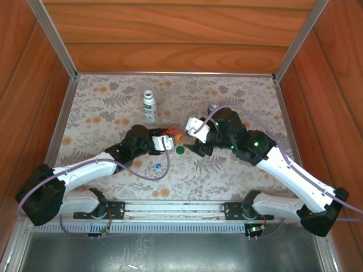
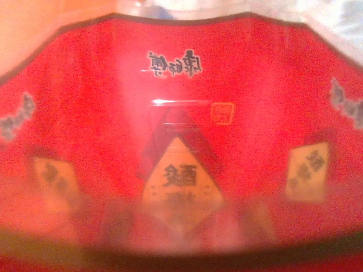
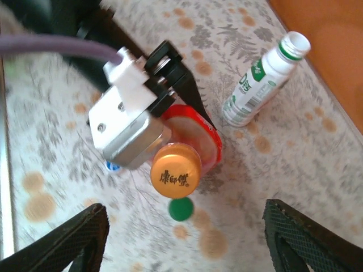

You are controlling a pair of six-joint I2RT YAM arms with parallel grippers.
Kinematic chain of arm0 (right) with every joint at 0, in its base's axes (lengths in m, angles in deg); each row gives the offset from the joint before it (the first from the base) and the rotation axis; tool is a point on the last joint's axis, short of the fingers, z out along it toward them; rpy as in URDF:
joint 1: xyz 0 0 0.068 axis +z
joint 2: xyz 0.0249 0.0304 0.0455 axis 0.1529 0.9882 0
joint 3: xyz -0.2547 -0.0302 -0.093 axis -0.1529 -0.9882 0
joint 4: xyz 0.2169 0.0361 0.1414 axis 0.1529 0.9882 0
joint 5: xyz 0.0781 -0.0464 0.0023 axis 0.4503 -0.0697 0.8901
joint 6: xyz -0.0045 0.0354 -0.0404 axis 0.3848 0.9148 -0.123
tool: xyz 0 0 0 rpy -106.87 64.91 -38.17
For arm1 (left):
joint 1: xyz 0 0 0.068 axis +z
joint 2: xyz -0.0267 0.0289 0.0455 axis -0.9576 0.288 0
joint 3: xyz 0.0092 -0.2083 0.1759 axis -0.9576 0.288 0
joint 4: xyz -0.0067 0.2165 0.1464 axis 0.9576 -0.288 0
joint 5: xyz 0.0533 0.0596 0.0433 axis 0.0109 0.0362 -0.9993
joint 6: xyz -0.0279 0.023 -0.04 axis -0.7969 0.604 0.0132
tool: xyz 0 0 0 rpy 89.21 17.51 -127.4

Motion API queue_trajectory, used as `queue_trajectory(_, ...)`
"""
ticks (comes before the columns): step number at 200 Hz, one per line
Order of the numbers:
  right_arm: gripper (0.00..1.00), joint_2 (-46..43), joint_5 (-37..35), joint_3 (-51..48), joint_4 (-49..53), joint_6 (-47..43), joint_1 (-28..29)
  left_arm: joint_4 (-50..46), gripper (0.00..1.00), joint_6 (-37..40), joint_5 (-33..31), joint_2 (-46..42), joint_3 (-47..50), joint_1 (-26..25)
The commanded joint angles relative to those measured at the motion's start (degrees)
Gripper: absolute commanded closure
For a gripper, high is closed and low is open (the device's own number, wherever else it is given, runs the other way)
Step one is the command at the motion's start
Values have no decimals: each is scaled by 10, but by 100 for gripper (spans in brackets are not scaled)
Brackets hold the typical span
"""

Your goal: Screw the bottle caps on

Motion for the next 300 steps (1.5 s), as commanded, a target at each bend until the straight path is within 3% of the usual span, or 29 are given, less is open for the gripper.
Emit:
queue_trajectory(1,22,22,-40,24,39,-204,10,2,47,27,-8,-13,2,-5)
queue_trajectory(29,21,59,-99,69,68,-273,25,2,47,27,-16,-9,-5,-4)
queue_trajectory(54,28,90,-119,87,61,-290,32,2,47,30,-14,-4,-10,-2)
queue_trajectory(85,37,114,-75,93,72,-272,36,2,46,27,-12,-9,-9,-3)
queue_trajectory(122,40,124,-45,92,85,-267,40,2,46,23,-9,-8,-12,-2)
queue_trajectory(166,52,134,-39,91,67,-254,40,1,46,21,-4,-6,-13,0)
queue_trajectory(179,62,139,-39,93,67,-251,40,2,46,20,-7,-6,-13,0)
queue_trajectory(226,70,144,-39,86,63,-239,39,2,46,22,-6,-3,-15,1)
queue_trajectory(273,72,133,-11,68,47,-200,39,2,46,21,-5,-5,-17,1)
queue_trajectory(300,55,130,-8,55,36,-194,39,2,47,18,0,-3,-18,1)
